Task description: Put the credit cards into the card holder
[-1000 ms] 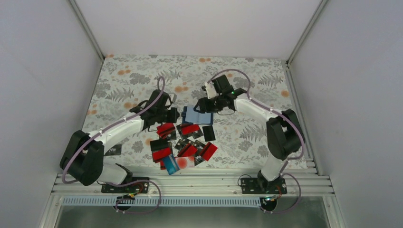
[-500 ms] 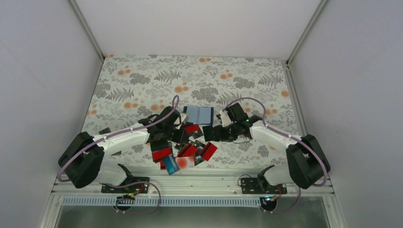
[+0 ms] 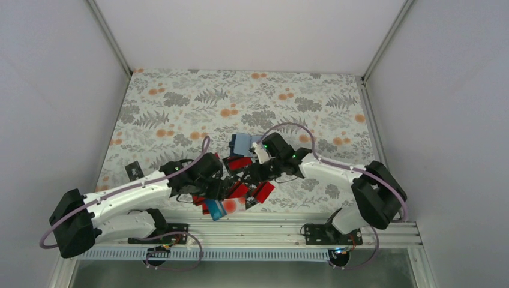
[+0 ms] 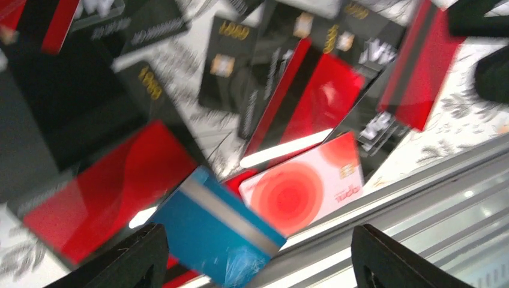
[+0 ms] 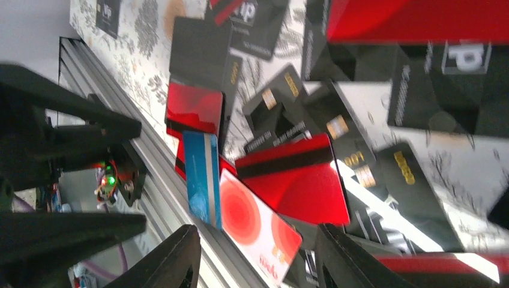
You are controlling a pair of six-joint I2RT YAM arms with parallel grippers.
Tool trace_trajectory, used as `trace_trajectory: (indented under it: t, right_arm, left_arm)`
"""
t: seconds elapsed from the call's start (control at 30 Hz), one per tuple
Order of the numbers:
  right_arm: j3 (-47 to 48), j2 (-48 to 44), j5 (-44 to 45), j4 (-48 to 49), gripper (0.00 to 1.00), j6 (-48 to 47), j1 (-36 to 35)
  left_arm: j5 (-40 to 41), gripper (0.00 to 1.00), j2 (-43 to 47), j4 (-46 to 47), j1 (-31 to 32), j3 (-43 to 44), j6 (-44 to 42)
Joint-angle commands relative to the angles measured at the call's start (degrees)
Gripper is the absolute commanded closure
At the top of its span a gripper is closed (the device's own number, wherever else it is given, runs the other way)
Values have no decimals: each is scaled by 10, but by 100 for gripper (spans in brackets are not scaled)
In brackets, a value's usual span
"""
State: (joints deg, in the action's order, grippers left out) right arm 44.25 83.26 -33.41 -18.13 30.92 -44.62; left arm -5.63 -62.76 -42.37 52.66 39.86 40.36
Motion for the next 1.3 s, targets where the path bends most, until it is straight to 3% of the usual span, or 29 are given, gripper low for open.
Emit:
trace_trajectory:
  t: [0.0,0.2,0.3,0.57,0.87,1.27]
  right_arm:
    - [40,30,36,26,51,-15,-13]
    - [47,64,58,26,52,-34,-13]
    - [46,67,64,24,52,-52,-13]
    - [34,74,58,15,52,-101,6]
    - [15,76,25,18,52,-127,35]
    - [9,88,-6,25,53,-128,43]
  left_arm:
    - [42,20,3,-99,30,-10,130]
    - [74,4,-45,-121,57,-15,227]
    - [82,1,-66,-113,58,-7,259]
    - [89,6,-165,-101,63,36,308]
    - [95,10,-214,-102,67,67,332]
    - [69,14,-208,-53,74,7,394]
